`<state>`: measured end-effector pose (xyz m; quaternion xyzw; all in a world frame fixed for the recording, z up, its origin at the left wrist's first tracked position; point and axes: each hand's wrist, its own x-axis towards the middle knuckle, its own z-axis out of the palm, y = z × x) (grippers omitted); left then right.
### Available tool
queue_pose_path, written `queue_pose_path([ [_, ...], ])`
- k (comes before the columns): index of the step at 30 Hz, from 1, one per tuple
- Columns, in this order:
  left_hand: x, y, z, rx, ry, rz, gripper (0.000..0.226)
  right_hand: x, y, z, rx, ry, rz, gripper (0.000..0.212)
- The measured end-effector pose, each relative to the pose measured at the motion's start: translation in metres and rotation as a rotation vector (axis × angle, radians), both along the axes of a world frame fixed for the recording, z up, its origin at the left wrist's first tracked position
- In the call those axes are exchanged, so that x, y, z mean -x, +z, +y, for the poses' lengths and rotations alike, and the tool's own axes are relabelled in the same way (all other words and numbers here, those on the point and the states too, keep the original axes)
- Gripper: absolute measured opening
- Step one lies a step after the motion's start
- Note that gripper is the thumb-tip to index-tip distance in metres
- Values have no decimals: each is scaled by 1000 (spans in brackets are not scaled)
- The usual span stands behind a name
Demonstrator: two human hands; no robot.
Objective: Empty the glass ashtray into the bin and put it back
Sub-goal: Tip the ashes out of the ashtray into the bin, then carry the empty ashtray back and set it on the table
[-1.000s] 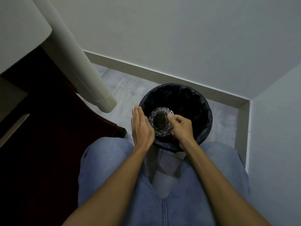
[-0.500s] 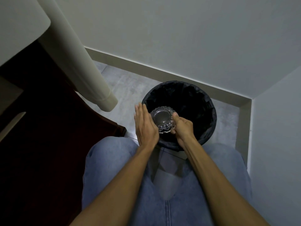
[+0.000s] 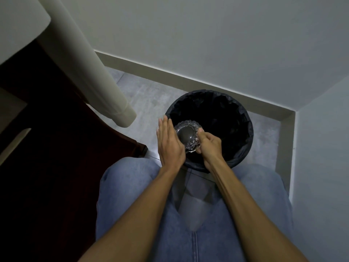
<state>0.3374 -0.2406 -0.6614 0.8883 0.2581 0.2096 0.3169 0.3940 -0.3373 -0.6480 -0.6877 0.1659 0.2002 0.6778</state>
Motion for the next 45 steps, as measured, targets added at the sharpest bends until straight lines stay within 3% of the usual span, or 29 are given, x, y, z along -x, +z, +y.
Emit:
queue_pose_path([
  [2, 2, 1, 0, 2, 0, 7, 53, 1, 1, -1, 6, 47, -12, 38],
  [6, 1, 3, -2, 8, -11, 25, 54, 1, 2, -4, -59, -88, 51, 36],
  [11, 1, 4, -3, 21, 7, 6, 55, 5, 6, -8, 6, 27, 30, 41],
  [13, -2, 7, -6, 56, 5, -1, 52, 7, 15, -13, 130, 65, -84, 40],
  [16, -3, 20, -14, 101, -134, -52, 49, 10, 32, -22, 394, 227, -408, 26],
  [21, -19, 59, -13, 621, -142, 101, 41, 14, 42, -37, 670, 474, -853, 23],
  [25, -42, 62, -2, 1096, 30, 194, 41, 22, 40, -41, 773, 569, -972, 27],
  [27, -45, 69, -3, 1210, 141, 221, 34, 28, 51, -42, 776, 599, -964, 28],
  [30, -38, 103, -7, 1169, 183, 253, 34, 38, 96, -47, 743, 638, -932, 29],
  [35, -8, 203, -17, 1217, 272, 205, 27, 48, 208, -58, 498, 420, -462, 24],
  [39, 11, 294, -23, 1251, 316, 155, 29, 50, 289, -61, 439, 155, -223, 45],
  [42, 30, 378, -28, 1286, 319, 68, 26, 57, 346, -60, 426, 229, -110, 68],
  [45, 54, 456, -30, 1321, 308, 31, 25, 70, 413, -59, 382, 273, -81, 62],
])
